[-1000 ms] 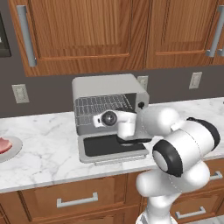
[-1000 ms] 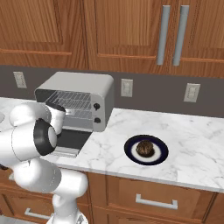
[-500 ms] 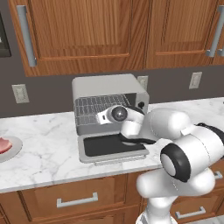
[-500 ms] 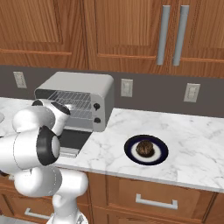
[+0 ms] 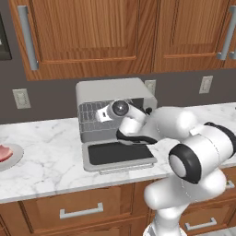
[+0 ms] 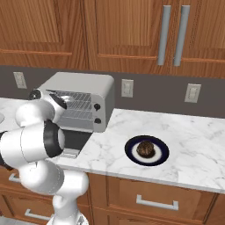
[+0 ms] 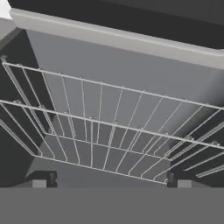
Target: Open the toaster oven door. Place the bread on the top rack in the toaster oven and place the steak on the bottom rack.
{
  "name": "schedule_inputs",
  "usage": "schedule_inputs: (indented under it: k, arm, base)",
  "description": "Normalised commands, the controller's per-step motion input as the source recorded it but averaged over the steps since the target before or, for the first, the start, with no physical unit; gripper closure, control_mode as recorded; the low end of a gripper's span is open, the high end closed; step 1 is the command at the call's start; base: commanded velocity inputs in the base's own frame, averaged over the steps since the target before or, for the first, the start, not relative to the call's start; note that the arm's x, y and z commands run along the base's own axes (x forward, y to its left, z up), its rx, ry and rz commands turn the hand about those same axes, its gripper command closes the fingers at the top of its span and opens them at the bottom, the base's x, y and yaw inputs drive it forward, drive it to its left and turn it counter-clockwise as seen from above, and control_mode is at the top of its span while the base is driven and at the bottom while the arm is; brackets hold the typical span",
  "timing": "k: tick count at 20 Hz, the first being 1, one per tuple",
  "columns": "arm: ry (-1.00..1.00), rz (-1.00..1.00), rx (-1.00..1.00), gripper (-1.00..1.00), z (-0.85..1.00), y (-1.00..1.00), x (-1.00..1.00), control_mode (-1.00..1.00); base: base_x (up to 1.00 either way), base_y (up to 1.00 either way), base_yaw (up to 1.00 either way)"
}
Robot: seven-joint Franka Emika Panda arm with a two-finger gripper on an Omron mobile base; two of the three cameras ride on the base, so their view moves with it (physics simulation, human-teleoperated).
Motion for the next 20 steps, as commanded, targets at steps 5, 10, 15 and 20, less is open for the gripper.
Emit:
schedule_inputs:
  k: [5,10,15,20]
  arm:
    - [0.00,0.00,-0.03,-1.00,-0.55,0.00,0.25,-1.00]
    - [-0.02,0.00,-0.01,-1.00,-0.68,0.00,0.05,-1.00]
    - [-0.11,-0.01,0.00,-1.00,-0.04,0.00,0.33,-1.00]
    - [-0.04,-0.02,0.00,-1.00,-0.45,-0.03,0.33,-1.00]
  base:
    - [0.00,0.00,0.00]
    - [0.00,0.00,0.00]
    - [0.00,0.00,0.00]
    - [0.00,0.00,0.00]
